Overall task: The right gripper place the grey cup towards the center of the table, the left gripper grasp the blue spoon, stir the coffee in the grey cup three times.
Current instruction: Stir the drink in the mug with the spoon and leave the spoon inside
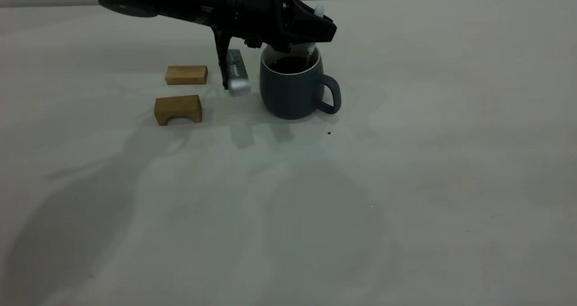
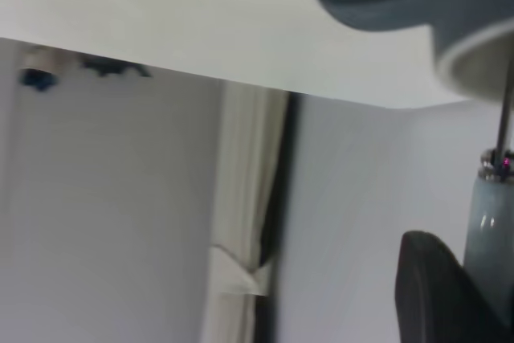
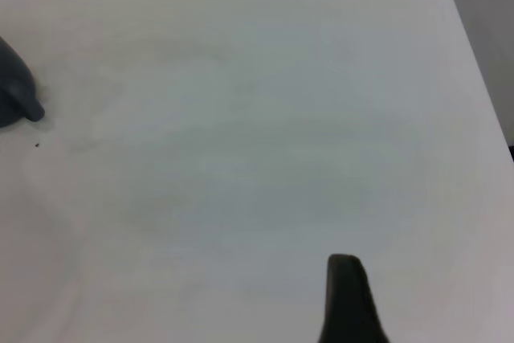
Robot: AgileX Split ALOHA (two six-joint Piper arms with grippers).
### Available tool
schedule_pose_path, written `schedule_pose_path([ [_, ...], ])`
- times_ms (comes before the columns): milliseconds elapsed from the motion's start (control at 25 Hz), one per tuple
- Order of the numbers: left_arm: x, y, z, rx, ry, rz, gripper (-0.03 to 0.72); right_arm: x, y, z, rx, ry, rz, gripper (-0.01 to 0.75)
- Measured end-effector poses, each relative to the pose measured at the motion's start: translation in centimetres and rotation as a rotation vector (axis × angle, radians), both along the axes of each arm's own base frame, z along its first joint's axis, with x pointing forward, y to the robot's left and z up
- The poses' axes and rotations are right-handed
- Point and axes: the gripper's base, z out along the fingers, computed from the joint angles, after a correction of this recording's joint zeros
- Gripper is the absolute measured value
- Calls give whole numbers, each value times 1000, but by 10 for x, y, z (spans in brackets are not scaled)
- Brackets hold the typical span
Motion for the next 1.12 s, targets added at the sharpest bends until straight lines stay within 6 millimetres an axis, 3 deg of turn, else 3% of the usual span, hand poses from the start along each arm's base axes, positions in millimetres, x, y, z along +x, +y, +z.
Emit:
schedule_pose_path([
  [280,9,28,-2,25,-7,22,119,0,0,0,0,-1,0,541],
  [520,16,18,0,15,-4,132,117,0,0,0,0,-1,0,541],
  [800,5,-2,-1,32,-14,47,117,0,0,0,0,-1,0,541],
  [920,1,2,-2,48,-23,-22,116,0,0,0,0,-1,0,541],
  [1120,8,25,-2,56,-24,-16,115,0,0,0,0,-1,0,541],
])
